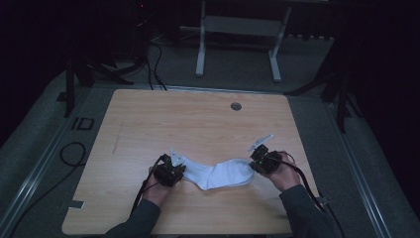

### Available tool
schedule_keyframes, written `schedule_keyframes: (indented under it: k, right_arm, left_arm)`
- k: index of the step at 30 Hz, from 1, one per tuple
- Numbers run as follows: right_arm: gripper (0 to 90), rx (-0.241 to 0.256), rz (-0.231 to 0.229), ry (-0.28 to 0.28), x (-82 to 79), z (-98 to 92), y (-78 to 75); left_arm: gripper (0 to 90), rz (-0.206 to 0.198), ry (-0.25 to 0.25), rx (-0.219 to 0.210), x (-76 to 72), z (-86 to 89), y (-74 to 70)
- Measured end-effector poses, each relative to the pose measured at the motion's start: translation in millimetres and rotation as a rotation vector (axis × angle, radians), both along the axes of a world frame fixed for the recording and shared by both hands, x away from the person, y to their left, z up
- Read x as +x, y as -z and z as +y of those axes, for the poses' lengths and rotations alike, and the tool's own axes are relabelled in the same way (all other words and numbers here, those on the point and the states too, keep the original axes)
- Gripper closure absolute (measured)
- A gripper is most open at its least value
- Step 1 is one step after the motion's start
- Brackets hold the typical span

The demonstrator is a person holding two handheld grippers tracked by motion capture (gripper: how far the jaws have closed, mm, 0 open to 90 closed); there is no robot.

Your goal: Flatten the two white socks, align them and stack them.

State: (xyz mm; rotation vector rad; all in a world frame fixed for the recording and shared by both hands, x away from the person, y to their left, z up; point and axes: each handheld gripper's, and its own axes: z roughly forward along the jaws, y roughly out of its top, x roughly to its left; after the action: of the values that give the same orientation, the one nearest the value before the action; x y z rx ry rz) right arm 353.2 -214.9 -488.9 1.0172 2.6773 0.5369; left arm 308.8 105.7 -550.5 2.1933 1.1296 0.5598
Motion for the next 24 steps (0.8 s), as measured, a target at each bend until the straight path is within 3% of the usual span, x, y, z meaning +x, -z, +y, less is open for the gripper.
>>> schedule_keyframes:
  k: [5,12,24]
  right_arm:
    - [88.1,0.008,-0.002,0.006,-1.9,-8.0,-5.8]
    - [88.0,0.009,-0.003,-0.012,-5.0,-2.9,-8.3]
    - [86.8,-0.004,0.047,-0.021,0.0,5.0,14.2]
  left_arm:
    - [78.9,0.001,-0.001,-0.004,-0.1,-0.1,0.2]
    - [79.0,0.001,-0.003,-0.005,-0.3,-0.3,0.2]
    - [78.9,0.003,-0.005,-0.001,-0.7,-0.3,0.0]
